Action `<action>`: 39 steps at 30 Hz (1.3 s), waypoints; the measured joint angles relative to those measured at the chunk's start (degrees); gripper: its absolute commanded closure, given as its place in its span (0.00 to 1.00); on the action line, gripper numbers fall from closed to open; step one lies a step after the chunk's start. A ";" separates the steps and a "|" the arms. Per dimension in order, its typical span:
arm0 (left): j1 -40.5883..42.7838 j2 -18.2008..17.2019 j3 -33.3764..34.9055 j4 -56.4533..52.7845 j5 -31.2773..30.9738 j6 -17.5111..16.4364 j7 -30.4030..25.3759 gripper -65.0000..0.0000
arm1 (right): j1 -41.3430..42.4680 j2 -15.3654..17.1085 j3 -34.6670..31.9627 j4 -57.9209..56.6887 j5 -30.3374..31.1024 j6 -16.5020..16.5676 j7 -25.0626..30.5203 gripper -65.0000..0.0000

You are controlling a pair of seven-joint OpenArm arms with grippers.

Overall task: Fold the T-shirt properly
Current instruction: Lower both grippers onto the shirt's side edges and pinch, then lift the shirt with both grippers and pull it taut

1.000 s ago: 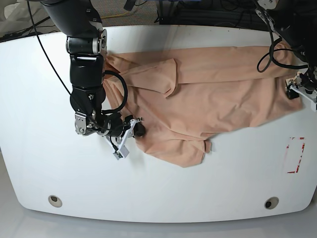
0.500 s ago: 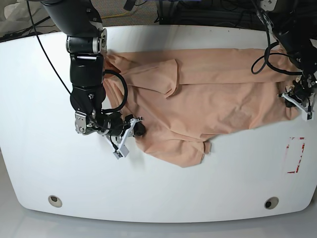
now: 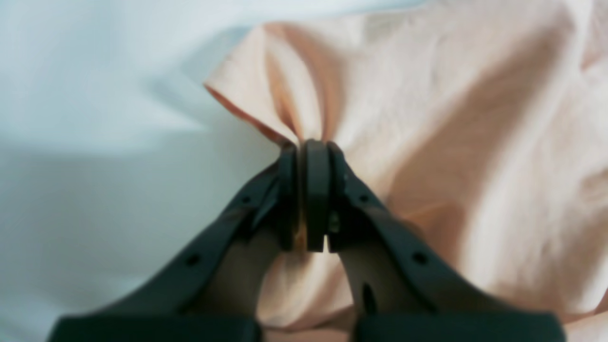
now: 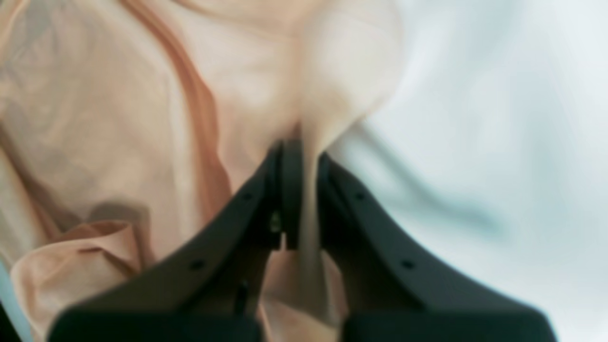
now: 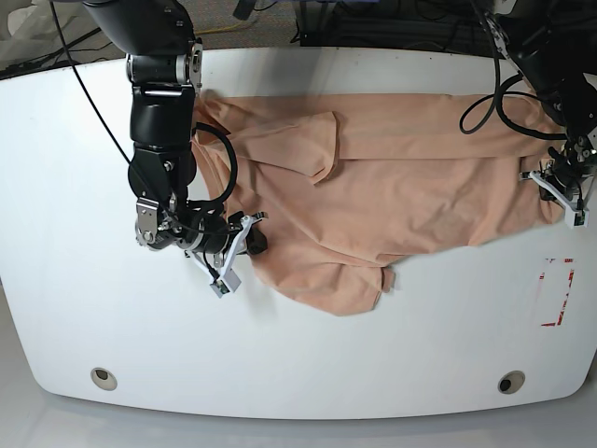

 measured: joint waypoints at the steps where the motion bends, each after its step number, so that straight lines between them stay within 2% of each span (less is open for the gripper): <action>1: -0.04 -0.02 -0.04 0.48 -0.04 0.02 0.02 1.00 | 0.04 0.04 0.00 1.07 -0.24 -0.09 -0.72 1.00; 8: -0.20 0.31 0.13 7.63 -0.13 0.00 0.94 1.00 | 1.42 0.87 -0.17 4.50 0.00 0.09 -2.43 1.00; 18: -3.89 0.00 5.05 22.43 -0.59 -0.26 8.48 1.00 | 11.87 4.96 -0.26 5.53 0.26 0.46 -6.84 1.00; 23: -9.68 -0.44 7.34 31.10 -0.57 -0.46 12.07 1.00 | 19.65 7.98 -0.26 6.69 0.00 0.48 -10.29 1.00; 28: -17.31 -3.17 10.10 37.27 -1.42 -0.81 14.73 1.00 | 29.92 9.99 -0.26 8.94 1.16 0.59 -14.38 1.00; 33: -28.22 -6.14 11.78 39.19 -2.27 -0.85 17.75 1.00 | 42.60 11.52 -0.37 9.31 2.25 0.81 -18.34 1.00; 36: -33.68 -7.69 12.90 39.30 -3.02 -0.92 17.59 1.00 | 48.52 12.72 -0.35 9.53 2.75 0.79 -20.46 1.00; 39: -36.48 -8.90 13.73 39.65 -2.95 -0.85 17.20 1.00 | 50.75 13.29 -0.31 10.21 3.32 0.92 -21.94 1.00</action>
